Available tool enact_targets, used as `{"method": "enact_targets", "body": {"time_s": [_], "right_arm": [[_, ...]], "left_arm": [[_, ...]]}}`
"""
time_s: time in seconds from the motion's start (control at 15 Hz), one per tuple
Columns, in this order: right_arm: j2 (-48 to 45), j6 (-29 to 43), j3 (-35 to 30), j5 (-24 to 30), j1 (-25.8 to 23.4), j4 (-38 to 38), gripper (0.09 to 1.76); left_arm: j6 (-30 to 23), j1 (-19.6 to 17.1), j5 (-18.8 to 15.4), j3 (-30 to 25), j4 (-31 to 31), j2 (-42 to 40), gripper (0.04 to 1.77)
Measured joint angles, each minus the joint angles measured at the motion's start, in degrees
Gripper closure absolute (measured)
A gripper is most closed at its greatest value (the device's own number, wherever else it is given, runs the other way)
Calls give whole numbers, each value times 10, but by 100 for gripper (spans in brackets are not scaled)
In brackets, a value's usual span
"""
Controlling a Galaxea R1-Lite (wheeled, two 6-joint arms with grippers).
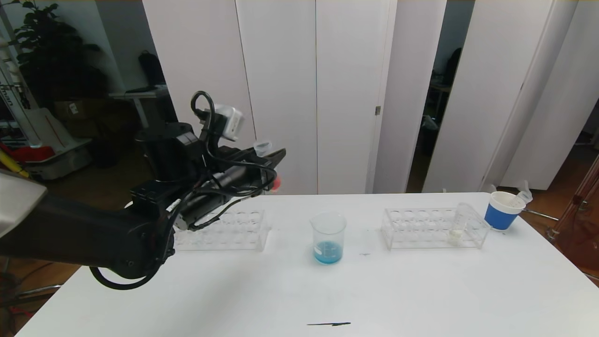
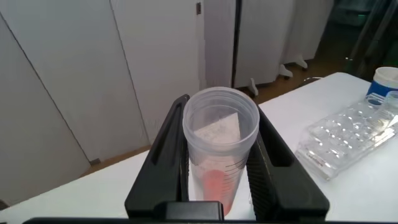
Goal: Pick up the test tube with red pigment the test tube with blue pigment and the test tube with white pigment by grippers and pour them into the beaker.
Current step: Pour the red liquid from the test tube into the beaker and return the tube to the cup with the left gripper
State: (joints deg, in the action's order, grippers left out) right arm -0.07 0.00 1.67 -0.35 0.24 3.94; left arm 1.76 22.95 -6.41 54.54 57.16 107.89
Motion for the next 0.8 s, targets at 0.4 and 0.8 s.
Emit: {"method": "enact_targets", "body": {"time_s": [0.4, 0.8], "right_arm": [[0, 0, 0, 0, 0, 0, 10], [0, 0, 0, 0, 0, 0, 10]], "left_arm": [[1, 8, -124, 50, -1, 29, 120], [125, 8, -143, 117, 9, 104, 120]]}}
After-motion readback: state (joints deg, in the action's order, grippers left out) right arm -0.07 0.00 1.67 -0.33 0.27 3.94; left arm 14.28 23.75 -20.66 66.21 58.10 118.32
